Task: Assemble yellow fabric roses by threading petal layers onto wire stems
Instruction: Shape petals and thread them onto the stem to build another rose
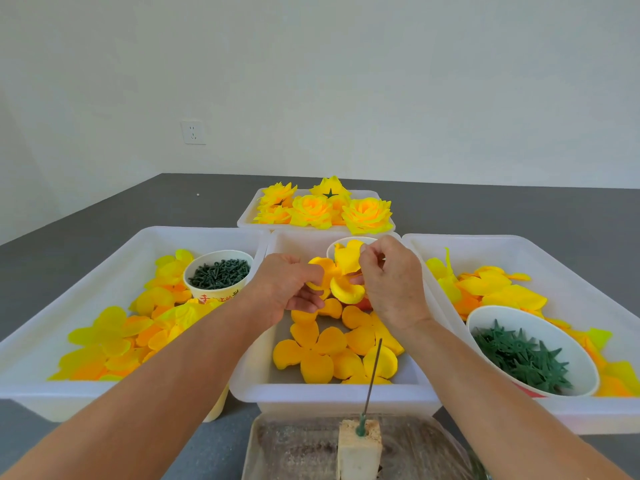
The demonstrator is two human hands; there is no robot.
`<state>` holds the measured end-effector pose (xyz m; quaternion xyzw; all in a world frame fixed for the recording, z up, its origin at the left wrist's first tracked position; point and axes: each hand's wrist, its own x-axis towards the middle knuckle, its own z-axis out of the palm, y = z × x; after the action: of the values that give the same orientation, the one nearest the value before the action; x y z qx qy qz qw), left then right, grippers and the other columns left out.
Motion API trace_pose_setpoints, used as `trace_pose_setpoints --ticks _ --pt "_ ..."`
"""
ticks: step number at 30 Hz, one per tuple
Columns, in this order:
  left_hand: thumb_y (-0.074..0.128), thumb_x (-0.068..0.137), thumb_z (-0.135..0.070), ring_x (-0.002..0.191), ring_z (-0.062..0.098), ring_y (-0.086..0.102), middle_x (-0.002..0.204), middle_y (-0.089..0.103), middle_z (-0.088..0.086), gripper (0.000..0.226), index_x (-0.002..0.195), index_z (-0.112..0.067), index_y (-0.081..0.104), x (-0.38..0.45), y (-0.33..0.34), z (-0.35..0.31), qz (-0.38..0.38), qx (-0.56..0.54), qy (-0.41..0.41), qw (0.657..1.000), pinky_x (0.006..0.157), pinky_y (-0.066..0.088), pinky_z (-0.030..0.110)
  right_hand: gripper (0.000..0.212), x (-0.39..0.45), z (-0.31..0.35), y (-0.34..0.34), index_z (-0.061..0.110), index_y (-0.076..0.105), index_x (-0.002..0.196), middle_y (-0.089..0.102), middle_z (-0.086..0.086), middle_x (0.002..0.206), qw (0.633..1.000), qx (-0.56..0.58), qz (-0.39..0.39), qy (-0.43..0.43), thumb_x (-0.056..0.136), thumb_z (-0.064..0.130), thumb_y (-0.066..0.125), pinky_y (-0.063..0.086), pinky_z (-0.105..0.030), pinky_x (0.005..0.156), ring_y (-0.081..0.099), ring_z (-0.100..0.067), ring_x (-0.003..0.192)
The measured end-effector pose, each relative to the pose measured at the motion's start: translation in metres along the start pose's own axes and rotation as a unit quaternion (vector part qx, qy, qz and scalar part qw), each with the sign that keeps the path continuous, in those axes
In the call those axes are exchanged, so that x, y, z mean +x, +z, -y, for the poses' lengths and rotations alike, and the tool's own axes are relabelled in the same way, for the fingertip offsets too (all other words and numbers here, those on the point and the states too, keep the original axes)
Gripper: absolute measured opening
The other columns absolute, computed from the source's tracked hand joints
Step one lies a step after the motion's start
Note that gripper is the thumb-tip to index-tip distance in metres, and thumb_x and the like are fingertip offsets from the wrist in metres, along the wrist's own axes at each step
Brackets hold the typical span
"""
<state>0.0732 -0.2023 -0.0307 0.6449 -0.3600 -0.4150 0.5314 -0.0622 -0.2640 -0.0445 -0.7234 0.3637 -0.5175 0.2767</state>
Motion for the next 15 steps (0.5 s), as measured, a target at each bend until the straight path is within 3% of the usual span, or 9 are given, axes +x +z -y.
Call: trace_pose_setpoints --ticks 3,6,7,11,13,15 --pt "0.058 0.082 0.006 0.038 0.017 0.058 0.053 0.058 0.010 0.010 0.083 -0.003 0.053 -0.002 0.000 0.003 0.039 0.029 0.015 0.999 0.036 0.045 0.020 0.031 -0.001 -0.002 -0.002 0.020 0.044 0.066 0.053 0.001 0.070 0.997 0.041 0.067 0.010 0.097 0.012 0.047 0.047 -0.018 0.050 0.069 -0.018 0.068" --pt "0.058 0.084 0.002 0.041 0.016 0.060 0.049 0.060 0.005 0.007 0.089 -0.002 0.061 -0.003 0.000 0.006 0.085 0.076 0.033 0.993 0.038 0.046 0.020 0.028 -0.002 -0.004 -0.002 0.020 0.047 0.068 0.049 0.001 0.070 0.993 0.025 0.116 0.000 0.094 0.009 0.048 0.056 -0.043 0.070 0.063 -0.030 0.078" --pt "0.059 0.084 0.002 0.041 0.017 0.060 0.049 0.061 0.005 0.006 0.089 0.001 0.062 -0.003 0.000 0.006 0.079 0.084 0.043 0.992 0.038 0.046 0.020 0.027 -0.002 -0.004 -0.001 0.020 0.047 0.069 0.050 0.000 0.070 0.992 0.020 0.125 0.000 0.094 0.010 0.049 0.055 -0.044 0.071 0.062 -0.031 0.079" --pt "0.059 0.082 0.001 0.042 0.018 0.061 0.050 0.060 0.007 0.013 0.072 -0.004 0.055 -0.002 0.002 0.009 0.010 0.117 0.104 0.988 0.043 0.051 0.025 0.012 -0.005 -0.001 0.003 0.021 0.053 0.084 0.059 0.006 0.080 0.988 0.000 0.153 -0.012 0.085 0.020 0.065 0.045 -0.023 0.066 0.058 -0.013 0.076" --pt "0.061 0.083 -0.004 0.044 0.015 0.061 0.057 0.058 0.006 0.016 0.070 -0.007 0.053 0.000 0.002 0.011 -0.012 0.171 0.151 0.974 0.046 0.051 0.026 0.013 -0.005 -0.002 0.003 0.017 0.057 0.087 0.054 0.013 0.075 0.988 -0.034 0.143 -0.036 0.083 0.023 0.068 0.039 -0.015 0.065 0.049 -0.003 0.070" --pt "0.063 0.084 -0.010 0.044 0.011 0.060 0.060 0.057 0.004 0.017 0.069 -0.012 0.055 0.001 0.004 0.013 -0.029 0.228 0.197 0.953 0.045 0.049 0.023 0.014 -0.005 -0.001 0.001 0.010 0.060 0.081 0.048 0.012 0.066 0.987 -0.066 0.138 -0.056 0.085 0.022 0.066 0.032 -0.014 0.058 0.044 -0.005 0.064"
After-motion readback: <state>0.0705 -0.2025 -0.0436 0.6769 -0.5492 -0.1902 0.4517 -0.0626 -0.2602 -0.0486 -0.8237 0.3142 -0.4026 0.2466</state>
